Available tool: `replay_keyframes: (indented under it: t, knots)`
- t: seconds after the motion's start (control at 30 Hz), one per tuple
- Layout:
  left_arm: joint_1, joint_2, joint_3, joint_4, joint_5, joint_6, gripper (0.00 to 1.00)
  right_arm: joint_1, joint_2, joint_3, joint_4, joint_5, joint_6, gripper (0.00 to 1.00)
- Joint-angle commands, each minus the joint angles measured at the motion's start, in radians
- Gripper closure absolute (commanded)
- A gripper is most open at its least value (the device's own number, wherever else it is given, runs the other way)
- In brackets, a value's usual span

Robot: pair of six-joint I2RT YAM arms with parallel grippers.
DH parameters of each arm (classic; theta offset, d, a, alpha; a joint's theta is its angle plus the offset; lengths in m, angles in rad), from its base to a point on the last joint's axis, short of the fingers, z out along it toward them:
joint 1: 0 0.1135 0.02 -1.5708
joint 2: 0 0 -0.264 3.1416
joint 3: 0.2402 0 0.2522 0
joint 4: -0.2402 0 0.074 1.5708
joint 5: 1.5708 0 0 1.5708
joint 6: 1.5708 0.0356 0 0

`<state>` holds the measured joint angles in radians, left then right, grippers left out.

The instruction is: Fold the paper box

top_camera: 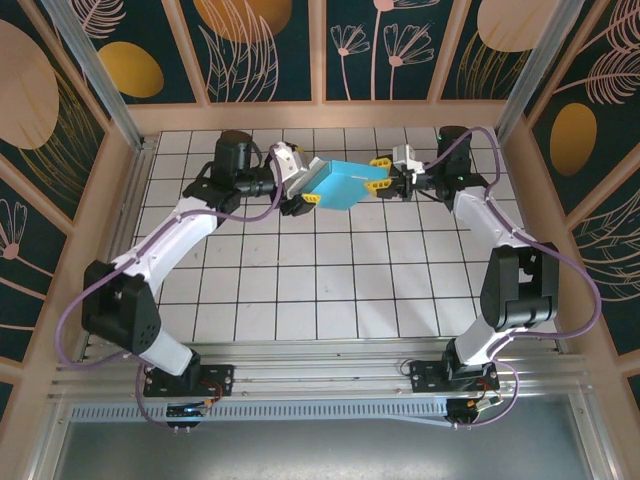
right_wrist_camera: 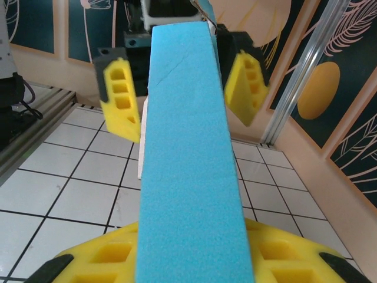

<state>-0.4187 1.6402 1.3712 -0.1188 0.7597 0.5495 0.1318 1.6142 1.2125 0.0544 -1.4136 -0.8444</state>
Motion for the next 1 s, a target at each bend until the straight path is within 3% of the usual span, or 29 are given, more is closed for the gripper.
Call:
replay_keyframes:
  t: [0.0,0.03,0.07,0.2,0.27,0.5,0.53,0.6,0.63,0.73,0.83,0.97]
  knots:
    - [0.003,0.042,0.059,-0.060,0.117,0.012,0.15,0.000,-0.048,-0.031,0.144,-0.042,0.102,0.75]
    - [0.003,0.048,0.063,-0.063,0.123,0.011,0.26,0.001,-0.048,-0.040,0.178,-0.044,0.128,0.75]
    - [0.003,0.049,0.060,-0.065,0.126,0.010,0.31,0.001,-0.049,-0.046,0.206,-0.045,0.148,0.75]
    - [0.003,0.037,0.029,-0.067,0.116,0.012,0.44,-0.002,-0.044,-0.074,0.328,-0.049,0.242,0.76]
    - [0.003,0.032,0.020,-0.073,0.108,0.013,0.56,-0.004,-0.038,-0.087,0.386,-0.050,0.287,0.76]
    - [0.003,0.042,0.071,-0.177,0.081,0.027,0.70,-0.004,-0.026,-0.144,0.564,-0.039,0.411,0.69]
    - [0.003,0.041,0.075,-0.188,0.072,0.029,0.71,-0.005,-0.029,-0.152,0.584,-0.033,0.423,0.63]
    - [0.003,0.032,0.079,-0.208,0.041,0.033,0.71,-0.005,-0.039,-0.174,0.623,0.006,0.461,0.37]
    - [0.003,0.029,0.083,-0.221,0.018,0.039,0.71,-0.006,-0.048,-0.185,0.624,0.026,0.468,0.30]
    - [0.003,0.017,0.103,-0.281,-0.101,0.059,0.73,-0.006,-0.073,-0.171,0.500,0.138,0.453,0.17]
    - [0.004,0.024,0.142,-0.366,-0.238,0.084,0.76,-0.006,-0.076,-0.077,0.204,0.267,0.371,0.13]
    - [-0.008,0.065,0.226,-0.500,-0.405,0.116,0.75,-0.007,-0.085,0.005,0.049,0.430,0.530,0.09]
